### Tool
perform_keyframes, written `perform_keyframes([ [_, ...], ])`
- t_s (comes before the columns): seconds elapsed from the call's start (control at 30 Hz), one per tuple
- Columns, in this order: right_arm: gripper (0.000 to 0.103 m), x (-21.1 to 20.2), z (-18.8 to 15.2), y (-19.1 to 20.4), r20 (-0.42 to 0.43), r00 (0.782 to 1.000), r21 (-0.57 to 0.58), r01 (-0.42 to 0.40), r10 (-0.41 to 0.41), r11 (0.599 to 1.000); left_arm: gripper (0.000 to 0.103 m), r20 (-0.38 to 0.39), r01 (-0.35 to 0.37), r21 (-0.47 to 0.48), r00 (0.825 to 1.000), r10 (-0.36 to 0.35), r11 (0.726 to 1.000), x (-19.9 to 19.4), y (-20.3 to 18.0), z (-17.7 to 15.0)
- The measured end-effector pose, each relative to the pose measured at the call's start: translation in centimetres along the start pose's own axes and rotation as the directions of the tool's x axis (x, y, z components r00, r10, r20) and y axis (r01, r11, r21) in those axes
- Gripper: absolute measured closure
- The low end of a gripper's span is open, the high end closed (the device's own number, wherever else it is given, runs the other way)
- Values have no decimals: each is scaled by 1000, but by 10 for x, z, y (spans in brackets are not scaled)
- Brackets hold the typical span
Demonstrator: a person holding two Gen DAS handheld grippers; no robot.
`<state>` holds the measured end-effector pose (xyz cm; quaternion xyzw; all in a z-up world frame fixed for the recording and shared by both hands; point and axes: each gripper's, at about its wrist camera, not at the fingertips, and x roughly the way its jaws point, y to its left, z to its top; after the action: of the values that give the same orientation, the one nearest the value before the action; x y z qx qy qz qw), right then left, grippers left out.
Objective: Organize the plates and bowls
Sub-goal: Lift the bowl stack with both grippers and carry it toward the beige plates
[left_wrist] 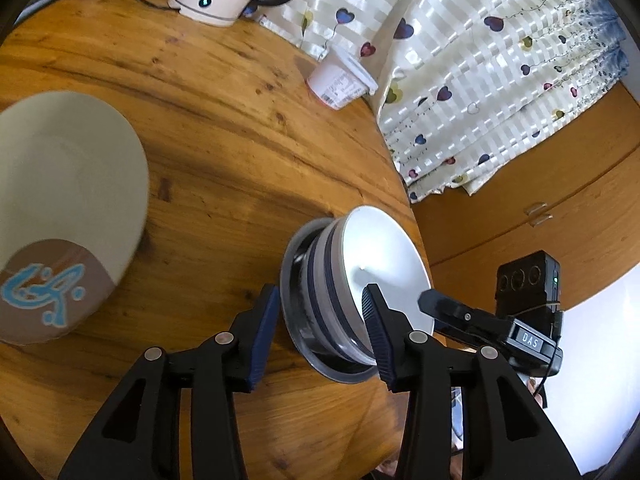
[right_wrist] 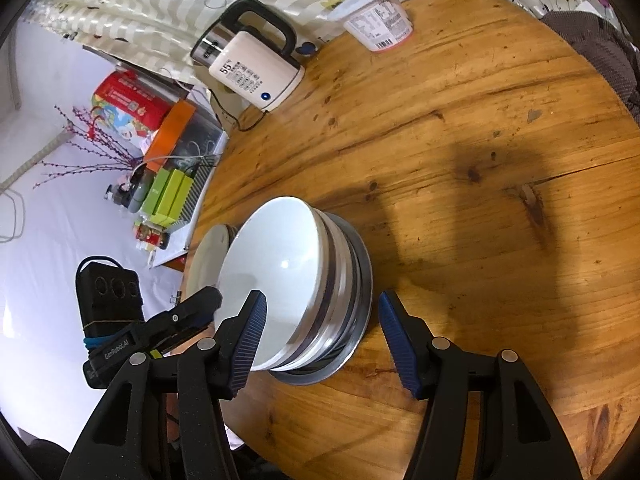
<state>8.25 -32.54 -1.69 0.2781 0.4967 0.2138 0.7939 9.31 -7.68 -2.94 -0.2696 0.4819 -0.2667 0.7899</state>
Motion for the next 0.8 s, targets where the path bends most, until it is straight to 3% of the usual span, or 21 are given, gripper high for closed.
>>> perform_keyframes([
  [0.2, 57, 10, 2, -7, -32, 999, 29, -8, 9, 1000, 57, -23, 1, -9, 1000, -1, 1000, 7, 0, 0],
  [0.5, 62, 12, 3, -12, -37, 999, 64, -27, 29, 998, 57, -42, 21, -47, 999, -23, 999, 12, 6, 4],
  [0.8, 65, 12, 3, -8, -36, 999, 52, -2, 4, 999, 57, -43, -2, -24, 999, 1, 1000, 10, 2, 3],
])
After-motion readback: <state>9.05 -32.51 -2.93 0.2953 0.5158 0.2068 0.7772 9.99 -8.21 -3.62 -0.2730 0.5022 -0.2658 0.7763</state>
